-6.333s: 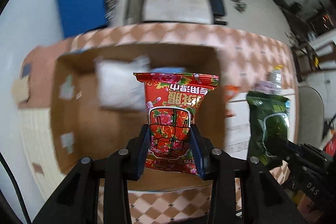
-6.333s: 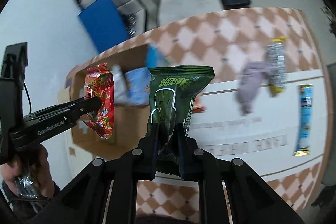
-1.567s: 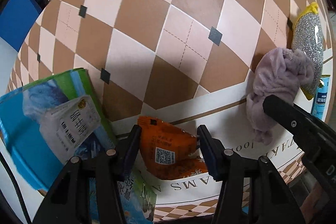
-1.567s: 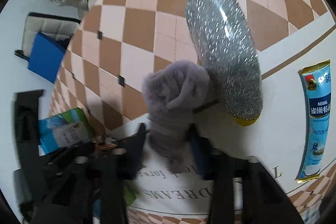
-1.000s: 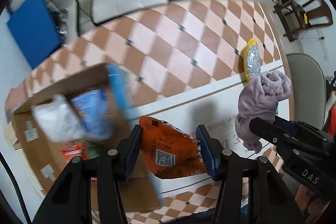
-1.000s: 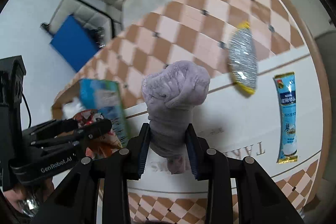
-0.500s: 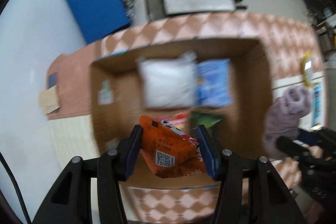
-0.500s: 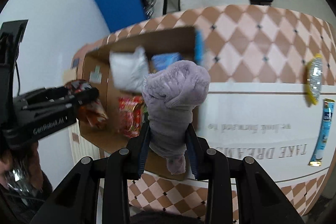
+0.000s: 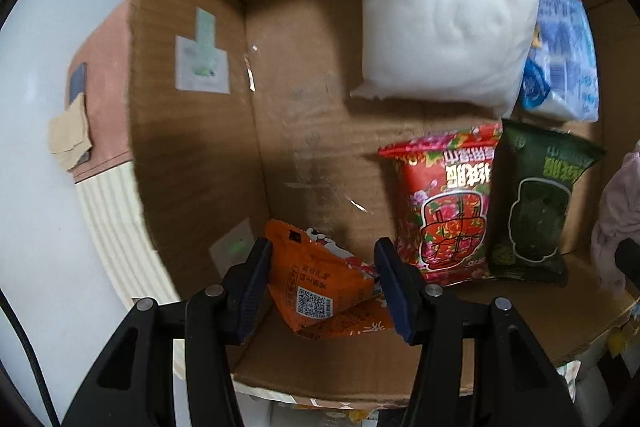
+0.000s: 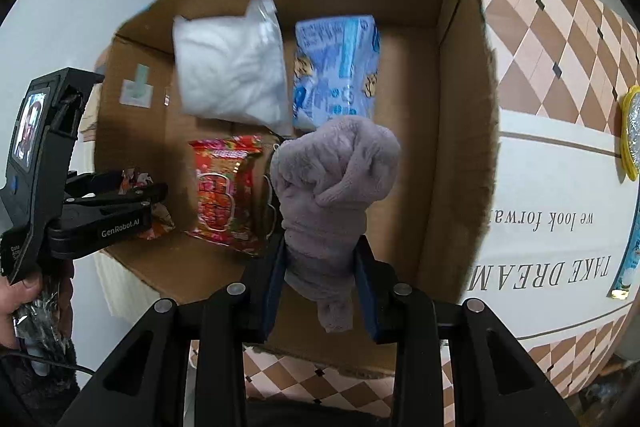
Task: Organize soft objects
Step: 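Place the orange bag and lavender cloth into the box and release, then lift both grippers out of the box toward the scrubber and tube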
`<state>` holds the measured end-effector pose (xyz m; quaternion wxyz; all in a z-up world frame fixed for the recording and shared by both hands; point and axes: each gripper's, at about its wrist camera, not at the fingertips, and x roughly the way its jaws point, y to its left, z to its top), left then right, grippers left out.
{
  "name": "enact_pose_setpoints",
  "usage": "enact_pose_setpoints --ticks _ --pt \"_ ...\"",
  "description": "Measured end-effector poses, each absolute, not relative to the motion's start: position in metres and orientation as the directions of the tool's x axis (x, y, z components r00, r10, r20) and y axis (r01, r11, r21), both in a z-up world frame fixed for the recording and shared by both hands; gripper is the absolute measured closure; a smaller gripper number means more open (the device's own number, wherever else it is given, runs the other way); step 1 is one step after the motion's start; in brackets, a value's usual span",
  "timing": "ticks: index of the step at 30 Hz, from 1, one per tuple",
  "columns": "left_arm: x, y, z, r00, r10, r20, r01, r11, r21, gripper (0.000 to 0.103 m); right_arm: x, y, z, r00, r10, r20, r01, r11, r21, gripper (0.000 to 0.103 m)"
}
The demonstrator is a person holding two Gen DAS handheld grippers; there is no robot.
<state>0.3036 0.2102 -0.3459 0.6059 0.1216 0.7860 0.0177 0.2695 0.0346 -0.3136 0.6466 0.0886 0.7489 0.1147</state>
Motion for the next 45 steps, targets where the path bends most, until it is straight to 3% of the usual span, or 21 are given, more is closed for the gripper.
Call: enact_pose_setpoints --ticks 5,7,9,29,30,33,35,38,45 --pt "0.297 0.214 -0.345 -0.273 0.115 -0.955 0.118 0.989 0.086 0.049 0.272 0.041 -0.327 -0.206 0.239 -0.949 -0.017 0.969 0.248 0.059" --pt "0.293 0.218 -0.338 -0.261 0.094 -0.961 0.098 0.993 0.071 0.049 0.271 0.04 -0.322 -0.194 0.24 -0.951 -0.012 0.969 0.246 0.044" --pt "0.287 0.219 -0.328 -0.245 0.073 -0.967 0.086 0.995 0.053 0.049 0.269 0.039 -0.314 -0.18 0.231 -0.956 -0.015 0.971 0.237 0.039" --pt "0.214 0.197 -0.197 0.146 0.069 -0.987 -0.072 0.996 0.059 0.049 0.221 0.024 -0.218 0.052 0.138 -0.989 -0.067 0.989 0.134 0.039" --pt "0.213 0.197 -0.194 0.156 0.07 -0.985 -0.073 0.996 0.059 0.049 0.218 0.023 -0.211 0.068 0.134 -0.989 -0.069 0.989 0.129 0.035" --pt "0.206 0.195 -0.179 0.199 0.08 -0.977 -0.082 0.995 0.065 0.025 0.212 0.025 -0.199 0.1 0.145 -0.984 -0.07 0.988 0.138 0.008" --pt "0.204 0.194 -0.171 0.225 0.093 -0.97 -0.085 0.994 0.075 0.011 0.208 0.023 -0.19 0.119 0.15 -0.981 -0.069 0.987 0.143 0.006" --pt "0.201 0.192 -0.165 0.247 0.119 -0.962 -0.087 0.991 0.1 0.005 0.205 0.023 -0.182 0.145 0.14 -0.98 -0.068 0.989 0.131 0.0" --pt "0.191 0.189 -0.148 0.282 0.136 -0.95 -0.117 0.987 0.106 0.004 0.197 0.02 -0.163 0.206 0.122 -0.971 -0.077 0.991 0.108 0.0"
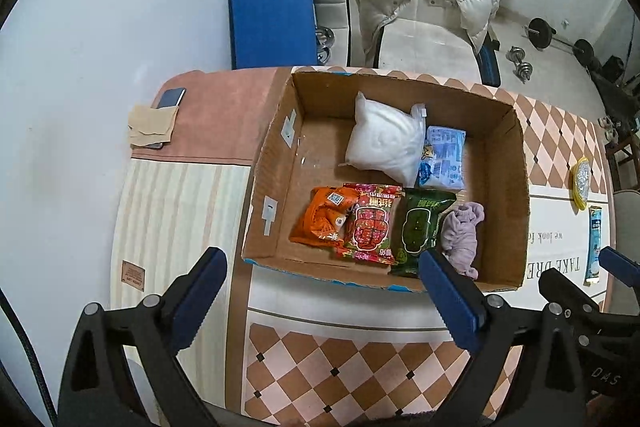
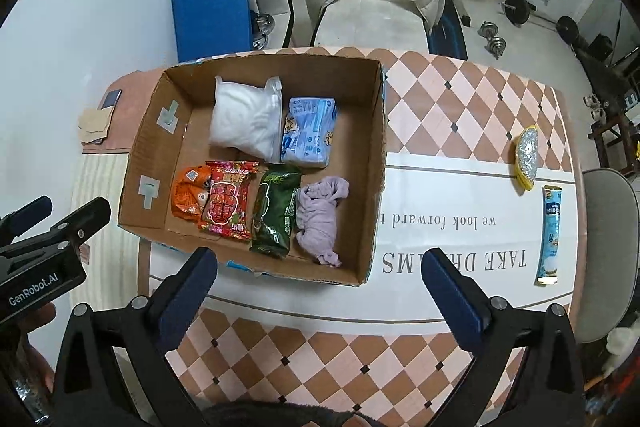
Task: Organize soft objects
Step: 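Lift both grippers out of the box toward the scrubber and tube, then grasp the silver scrubber with the left gripper while the right gripper grasps the blue Nestle tube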
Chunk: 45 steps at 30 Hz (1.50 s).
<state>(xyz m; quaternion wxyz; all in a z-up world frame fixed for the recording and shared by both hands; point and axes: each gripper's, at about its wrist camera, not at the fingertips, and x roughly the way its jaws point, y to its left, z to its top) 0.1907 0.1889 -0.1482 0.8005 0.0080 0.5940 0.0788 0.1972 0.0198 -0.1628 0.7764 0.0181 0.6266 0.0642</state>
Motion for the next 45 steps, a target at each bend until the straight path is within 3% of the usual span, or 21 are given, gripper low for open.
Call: enact_pose_setpoints --ticks 10,19,24,28,34,40,45 --pt "0.186 0.155 -0.128 0.301 0.124 -0.945 -0.097 0.99 0.099 0.004 0.192 -0.008 -0.151 0.223 0.201 -0.954 -0.064 0.979 0.191 0.0" --pt "0.222 0.034 -0.126 0.314 0.026 -0.949 0.144 0.987 0.075 0.004 0.188 -0.125 -0.15 0.263 0.159 -0.952 0.12 0.973 0.196 0.0" --pt "0.257 -0.063 -0.158 0.214 -0.098 -0.972 0.311 0.95 -0.027 0.001 0.184 -0.23 -0.177 0.214 0.062 -0.975 0.286 0.95 0.123 0.0" --pt "0.287 -0.14 -0.197 0.154 -0.091 -0.984 0.383 0.923 -0.025 0.001 0.189 -0.318 -0.217 0.145 -0.006 -0.989 0.4 0.915 0.053 0.0" --pt "0.329 -0.23 -0.268 0.025 -0.02 -0.999 0.444 0.896 -0.007 0.001 0.204 -0.4 -0.288 0.07 0.063 -0.996 0.484 0.871 0.089 0.001" --pt "0.364 -0.288 -0.331 -0.118 -0.003 -0.993 0.459 0.886 -0.057 0.002 0.221 -0.416 -0.337 0.021 0.142 -0.99 0.495 0.858 0.134 0.008" --pt "0.386 -0.313 -0.365 -0.182 0.018 -0.983 0.441 0.895 -0.065 0.019 0.228 -0.422 -0.37 -0.019 0.184 -0.983 0.507 0.849 0.149 0.017"
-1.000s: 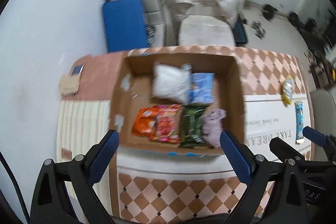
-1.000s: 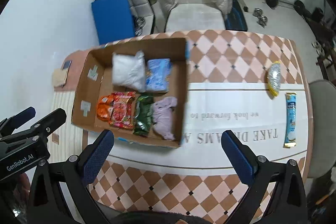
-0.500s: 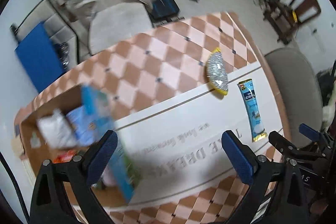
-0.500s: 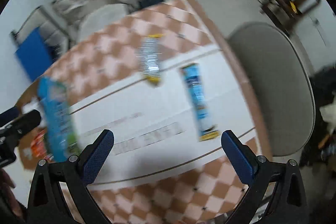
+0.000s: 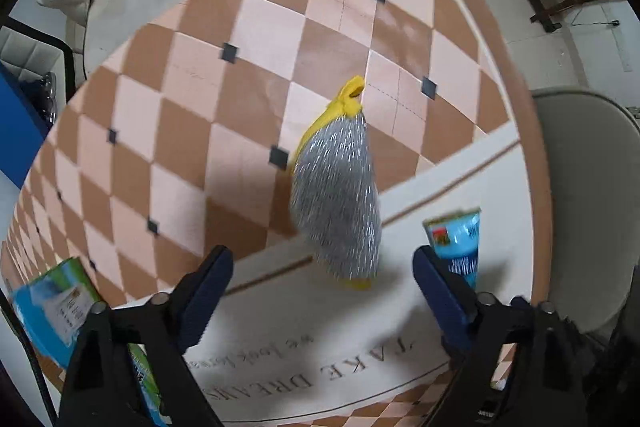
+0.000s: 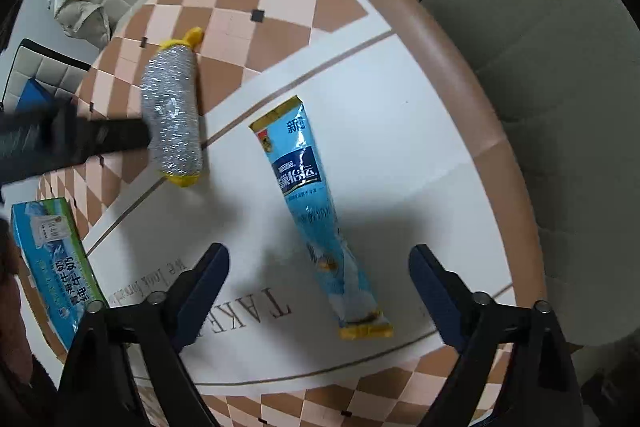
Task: Organize soft objects
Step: 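Grasp the silver scrubber with the left gripper while the right gripper grasps the blue Nestle tube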
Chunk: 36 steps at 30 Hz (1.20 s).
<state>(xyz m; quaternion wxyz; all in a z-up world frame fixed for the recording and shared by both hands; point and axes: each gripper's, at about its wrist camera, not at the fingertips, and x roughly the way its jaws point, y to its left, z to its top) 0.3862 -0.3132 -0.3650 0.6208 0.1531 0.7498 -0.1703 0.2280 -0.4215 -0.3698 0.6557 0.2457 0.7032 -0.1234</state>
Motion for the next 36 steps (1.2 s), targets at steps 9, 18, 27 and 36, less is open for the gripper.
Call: enact_pose_setpoints --ticks 9,18,27,36 --pt "0.394 -0.329 -0.405 -0.231 0.087 -0.969 0.465 0.885 -0.032 0.053 0.235 -0.421 -0.402 -0.077 0.229 -0.97 0.527 0.835 0.155 0.029" --pt "0.371 -0.307 -0.366 -0.13 0.03 -0.991 0.465 0.884 -0.034 0.055 0.23 -0.406 -0.389 -0.048 0.239 -0.97 0.528 0.83 0.178 0.087" --pt "0.325 -0.2 -0.282 -0.023 -0.092 -0.995 0.363 0.927 -0.094 0.055 0.224 -0.335 -0.316 0.067 0.311 -0.948 0.437 0.845 0.308 0.088" --pt "0.29 -0.014 -0.216 0.095 -0.087 -0.992 0.162 0.984 -0.07 0.055 0.243 -0.184 -0.231 0.123 0.435 -0.892 0.207 0.868 0.452 0.088"
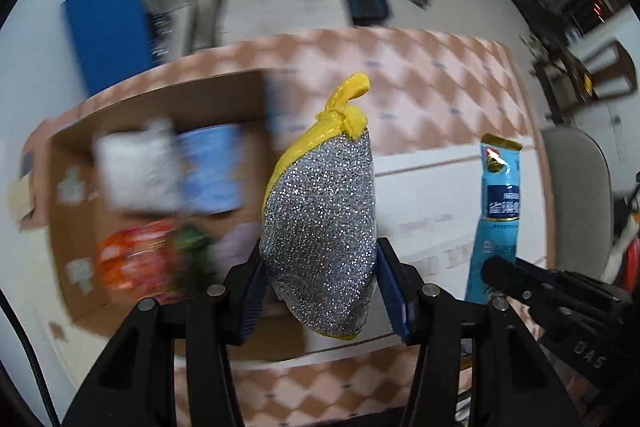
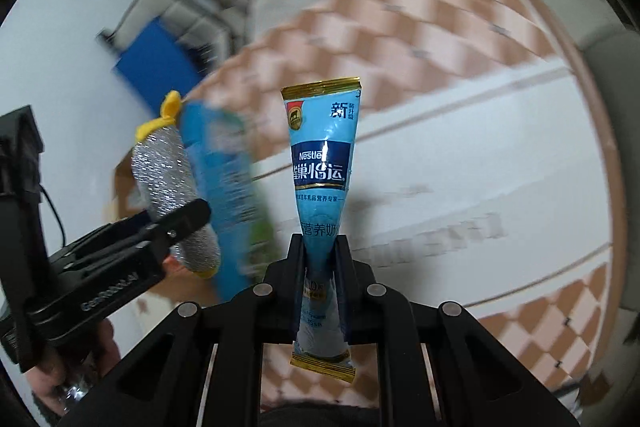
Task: Organize soft objects
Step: 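Grasp the silver scrubber with the left gripper while the right gripper grasps the blue Nestle tube, then lower the scrubber and tube into the box and open both grippers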
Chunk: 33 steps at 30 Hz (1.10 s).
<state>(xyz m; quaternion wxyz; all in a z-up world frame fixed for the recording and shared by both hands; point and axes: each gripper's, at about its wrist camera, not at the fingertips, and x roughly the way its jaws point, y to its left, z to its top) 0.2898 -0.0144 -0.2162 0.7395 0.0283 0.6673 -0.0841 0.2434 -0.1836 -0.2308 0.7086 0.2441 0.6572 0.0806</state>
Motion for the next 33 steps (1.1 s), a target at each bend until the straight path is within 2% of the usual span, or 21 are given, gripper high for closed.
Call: enact_pose_setpoints --ticks 7,14,21,29,31,32,33 --pt "0.301 0.12 -0.206 0.133 -0.002 -0.991 0.001 1.0 -0.002 0.055 0.278 -0.054 -0.22 0.087 0.381 -0.92 0.029 0.922 0.385 0.088" --pt "0.325 0.208 -0.24 0.074 0.05 -0.996 -0.062 0.997 0.046 0.055 0.309 0.02 -0.262 0.028 0.207 -0.978 -0.038 0.978 0.206 0.088" --pt "0.358 0.233 -0.293 -0.038 0.065 -0.997 -0.046 0.997 0.066 0.055 0.321 0.018 -0.303 -0.007 0.143 -0.99 0.001 0.99 0.143 0.088" --pt "0.376 0.229 -0.316 -0.098 0.032 -0.995 -0.028 0.999 0.035 0.052 0.339 0.011 -0.318 -0.013 0.082 -0.997 0.033 0.996 0.081 0.088" --pt "0.376 0.232 -0.316 -0.097 -0.001 -0.995 -0.048 0.999 0.004 0.05 0.343 0.012 -0.324 -0.049 0.083 -0.995 0.034 0.996 0.081 0.08" --pt "0.376 0.233 -0.314 -0.095 -0.007 -0.995 -0.054 0.999 -0.002 0.045 0.344 0.011 -0.325 -0.052 0.092 -0.994 0.041 0.995 0.089 0.073" --pt "0.376 0.233 -0.313 -0.09 -0.01 -0.996 -0.053 0.999 -0.005 0.042 0.344 0.009 -0.324 -0.046 0.121 -0.992 0.049 0.992 0.119 0.06"
